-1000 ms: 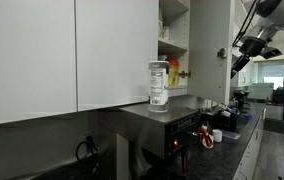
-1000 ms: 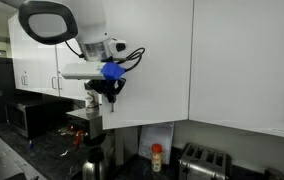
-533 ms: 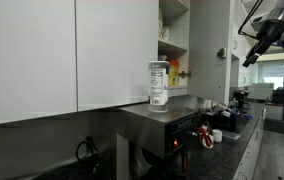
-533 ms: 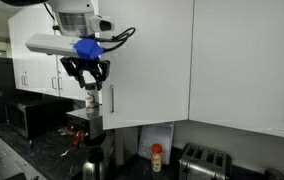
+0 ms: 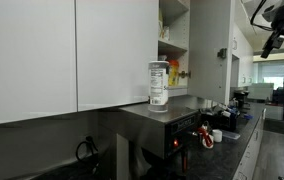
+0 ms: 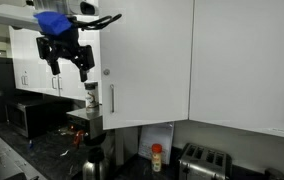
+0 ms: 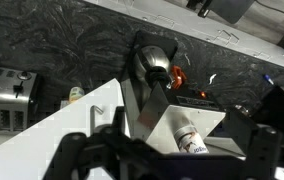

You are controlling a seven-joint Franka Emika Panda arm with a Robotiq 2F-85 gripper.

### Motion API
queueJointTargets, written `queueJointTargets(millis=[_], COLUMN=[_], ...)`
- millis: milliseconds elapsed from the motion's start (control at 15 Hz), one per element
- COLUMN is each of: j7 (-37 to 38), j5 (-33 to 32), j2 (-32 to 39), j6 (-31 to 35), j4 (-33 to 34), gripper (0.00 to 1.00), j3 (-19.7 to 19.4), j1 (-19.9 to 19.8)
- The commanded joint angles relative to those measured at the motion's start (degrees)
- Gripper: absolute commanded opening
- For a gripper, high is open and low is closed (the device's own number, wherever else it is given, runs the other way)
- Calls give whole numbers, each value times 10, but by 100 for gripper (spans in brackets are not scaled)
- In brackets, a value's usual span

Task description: Open the right cabinet door, take the container and put it in the cabinet, then close the cabinet door

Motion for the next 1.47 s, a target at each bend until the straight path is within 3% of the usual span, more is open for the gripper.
queueJointTargets(millis=[0, 400, 733, 1067, 1400], j7=[43, 117, 175, 210, 232], j5=[-23, -17, -7, -4, -9], j2=[-27, -78, -73, -3, 105], j6=[-42, -74, -76, -32, 63], j4=[3, -2, 4, 9, 17], gripper=[100, 100, 100, 100, 100], j3=[33, 107, 171, 219, 245], j1=[1, 48, 128, 211, 245])
